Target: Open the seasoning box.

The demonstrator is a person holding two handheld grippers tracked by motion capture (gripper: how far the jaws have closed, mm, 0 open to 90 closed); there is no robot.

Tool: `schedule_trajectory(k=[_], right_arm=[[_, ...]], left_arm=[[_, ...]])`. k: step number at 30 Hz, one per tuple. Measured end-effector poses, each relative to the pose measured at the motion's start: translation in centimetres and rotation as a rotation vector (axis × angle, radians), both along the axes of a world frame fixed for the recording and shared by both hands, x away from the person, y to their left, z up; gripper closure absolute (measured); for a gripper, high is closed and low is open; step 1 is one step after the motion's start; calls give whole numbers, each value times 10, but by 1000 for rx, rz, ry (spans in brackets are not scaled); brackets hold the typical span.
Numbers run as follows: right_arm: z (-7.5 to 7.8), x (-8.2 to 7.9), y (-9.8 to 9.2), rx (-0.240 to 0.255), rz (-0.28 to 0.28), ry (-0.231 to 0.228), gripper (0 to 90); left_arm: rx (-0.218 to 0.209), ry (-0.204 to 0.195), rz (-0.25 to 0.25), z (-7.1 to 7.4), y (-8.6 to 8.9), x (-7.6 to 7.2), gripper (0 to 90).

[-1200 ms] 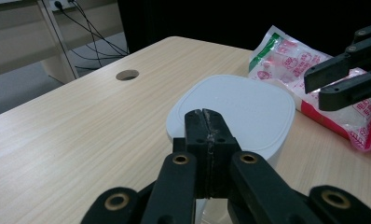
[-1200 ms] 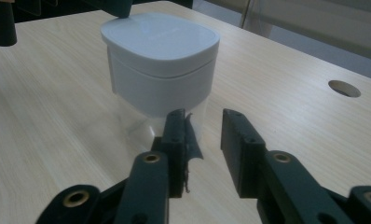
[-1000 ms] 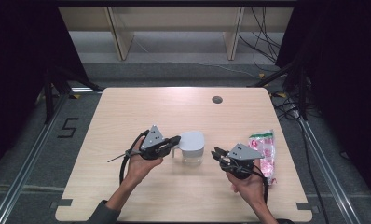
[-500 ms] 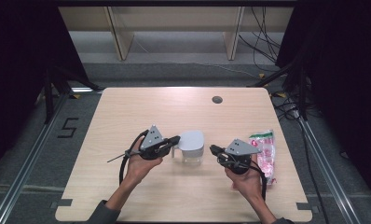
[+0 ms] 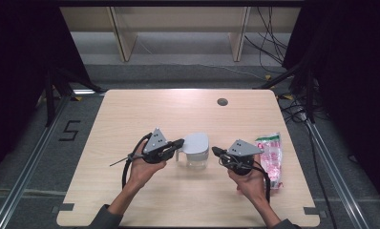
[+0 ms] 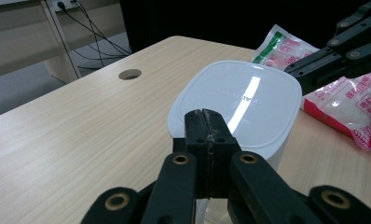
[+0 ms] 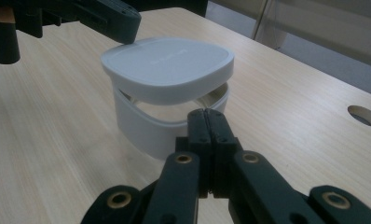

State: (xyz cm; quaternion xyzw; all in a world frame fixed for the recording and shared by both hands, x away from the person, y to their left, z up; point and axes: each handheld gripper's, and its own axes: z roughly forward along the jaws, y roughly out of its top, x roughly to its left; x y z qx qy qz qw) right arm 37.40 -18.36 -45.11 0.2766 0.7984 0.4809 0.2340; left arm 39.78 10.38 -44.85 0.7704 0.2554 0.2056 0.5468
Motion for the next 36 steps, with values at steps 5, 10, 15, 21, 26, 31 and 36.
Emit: schedule_trajectory(k=[5, 10, 15, 21, 26, 31, 36], right_arm=[[0, 4, 3, -7, 9, -3, 900], [0, 4, 6, -15, 9, 12, 900], [0, 6, 7, -24, 11, 2, 900], [3, 5, 11, -28, 34, -17, 900], [5, 4, 15, -38, 33, -17, 900], [8, 4, 15, -34, 41, -34, 900], [10, 4, 17, -30, 52, -44, 900]], left_arm=[[5, -2, 1, 0, 1, 0, 893], [6, -2, -1, 0, 1, 0, 892], [8, -3, 2, 0, 1, 0, 892], [8, -4, 0, 0, 1, 0, 893], [4, 3, 2, -1, 1, 0, 878], [-24, 27, 9, 0, 6, 3, 743], [-42, 24, -1, 3, 13, -1, 594]])
